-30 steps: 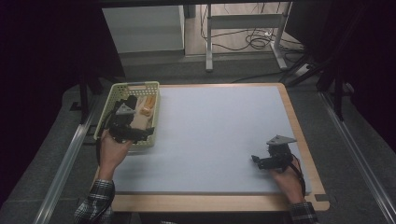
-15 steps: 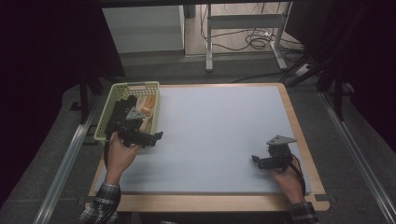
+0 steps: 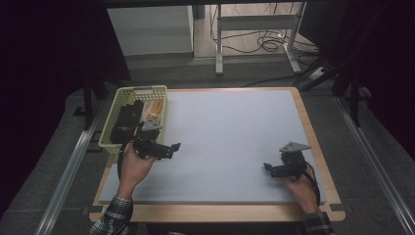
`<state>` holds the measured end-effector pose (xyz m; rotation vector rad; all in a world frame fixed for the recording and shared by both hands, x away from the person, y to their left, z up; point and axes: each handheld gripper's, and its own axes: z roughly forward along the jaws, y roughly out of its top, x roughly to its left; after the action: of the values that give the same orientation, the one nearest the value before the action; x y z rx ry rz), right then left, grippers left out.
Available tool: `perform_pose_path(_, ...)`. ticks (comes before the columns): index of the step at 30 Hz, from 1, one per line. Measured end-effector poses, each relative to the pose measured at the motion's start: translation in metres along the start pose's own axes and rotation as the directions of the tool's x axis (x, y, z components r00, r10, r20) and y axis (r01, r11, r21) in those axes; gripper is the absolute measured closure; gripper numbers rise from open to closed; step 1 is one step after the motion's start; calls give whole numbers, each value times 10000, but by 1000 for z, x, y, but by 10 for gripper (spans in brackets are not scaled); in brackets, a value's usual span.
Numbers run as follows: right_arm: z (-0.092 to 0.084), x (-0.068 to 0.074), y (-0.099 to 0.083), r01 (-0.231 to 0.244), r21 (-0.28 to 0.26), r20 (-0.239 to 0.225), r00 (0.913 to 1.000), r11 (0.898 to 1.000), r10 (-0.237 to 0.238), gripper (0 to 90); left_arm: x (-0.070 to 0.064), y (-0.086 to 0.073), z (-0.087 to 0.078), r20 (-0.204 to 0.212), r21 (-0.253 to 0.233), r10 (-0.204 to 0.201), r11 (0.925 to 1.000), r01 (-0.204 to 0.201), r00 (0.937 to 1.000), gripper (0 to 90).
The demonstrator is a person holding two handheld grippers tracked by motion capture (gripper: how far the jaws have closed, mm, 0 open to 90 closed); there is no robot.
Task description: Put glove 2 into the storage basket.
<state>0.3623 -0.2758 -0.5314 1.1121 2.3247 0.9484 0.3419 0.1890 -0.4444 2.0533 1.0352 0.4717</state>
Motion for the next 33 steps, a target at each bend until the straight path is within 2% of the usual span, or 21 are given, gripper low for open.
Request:
perform_pose_path(13,0,0,0,19,-3,2,10000,10000,-19,78,-26,-3,12,577,-115,333,9994,-327,9978,4)
perform_pose_path(24,0,0,0,32,-6,10,10000,10000,-32,79,-40,-18,25,916,-140,438,9990,-426,9948,4)
perform_pose_path(33,0,0,0,10,-3,3,10000,10000,-10,79,-52,-32,34,1124,-171,705,9975,-690,9912,4)
